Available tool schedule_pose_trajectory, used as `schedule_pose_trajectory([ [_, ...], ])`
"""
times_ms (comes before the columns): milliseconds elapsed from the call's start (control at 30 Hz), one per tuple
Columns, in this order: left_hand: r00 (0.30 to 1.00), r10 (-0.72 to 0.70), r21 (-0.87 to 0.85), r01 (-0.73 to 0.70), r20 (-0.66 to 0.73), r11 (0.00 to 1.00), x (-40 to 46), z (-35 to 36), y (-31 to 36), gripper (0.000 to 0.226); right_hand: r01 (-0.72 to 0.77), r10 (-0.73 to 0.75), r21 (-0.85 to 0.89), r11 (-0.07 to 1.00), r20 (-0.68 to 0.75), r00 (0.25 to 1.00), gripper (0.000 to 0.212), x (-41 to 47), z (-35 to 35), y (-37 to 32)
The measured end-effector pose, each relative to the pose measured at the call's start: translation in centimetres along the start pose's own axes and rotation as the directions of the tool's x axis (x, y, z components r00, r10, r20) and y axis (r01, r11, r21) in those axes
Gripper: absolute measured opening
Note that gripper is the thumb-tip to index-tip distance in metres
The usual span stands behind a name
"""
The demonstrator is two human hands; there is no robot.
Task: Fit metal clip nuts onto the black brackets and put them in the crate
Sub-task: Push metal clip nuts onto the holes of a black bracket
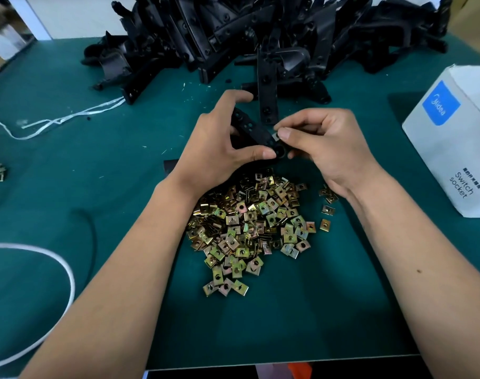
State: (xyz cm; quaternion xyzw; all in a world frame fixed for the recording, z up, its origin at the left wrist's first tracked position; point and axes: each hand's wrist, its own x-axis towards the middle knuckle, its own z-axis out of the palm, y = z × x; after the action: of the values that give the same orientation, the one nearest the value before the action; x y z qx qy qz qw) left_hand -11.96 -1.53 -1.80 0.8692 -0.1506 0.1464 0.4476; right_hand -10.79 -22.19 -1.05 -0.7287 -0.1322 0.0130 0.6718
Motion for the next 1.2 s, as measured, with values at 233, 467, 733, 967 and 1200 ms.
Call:
schedule_pose_trajectory([
  [233, 0.999, 0.023, 0.03, -0.024, 0.027, 0.999, 0.0, 0.0, 0.2, 0.087, 0.035, -0.032, -0.15, 0.988, 0.024, 0.999, 0.011, 0.2, -0.4, -0.5],
  [467, 0.999, 0.038, 0.05, -0.038, -0.004, 0.998, 0.1, 0.3, -0.5, 0.083, 0.007, -0.009, -0.104, 0.995, -0.02, 1.0, 0.018, 0.1, 0.3, -0.4],
  [733, 0.999, 0.012, 0.029, -0.01, -0.053, 1.0, 0.1, 0.6, -0.9, 0.082, 0.003, -0.027, -0.225, 0.974, -0.105, 0.994, 0.009, -0.2, 0.8, -0.1],
  [967, 0.998, 0.007, 0.029, -0.005, -0.067, 1.0, 0.2, 0.7, -0.9, 0.084, 0.124, -0.146, -0.347, 0.93, -0.037, 0.989, 0.016, -0.6, 1.3, -0.5],
  [1200, 0.998, 0.0, 0.055, 0.004, -0.061, 0.998, 0.1, 0.7, -0.8, 0.088, 0.135, -0.149, -0.275, 0.952, -0.031, 0.988, 0.028, -0.7, 1.5, -0.1],
])
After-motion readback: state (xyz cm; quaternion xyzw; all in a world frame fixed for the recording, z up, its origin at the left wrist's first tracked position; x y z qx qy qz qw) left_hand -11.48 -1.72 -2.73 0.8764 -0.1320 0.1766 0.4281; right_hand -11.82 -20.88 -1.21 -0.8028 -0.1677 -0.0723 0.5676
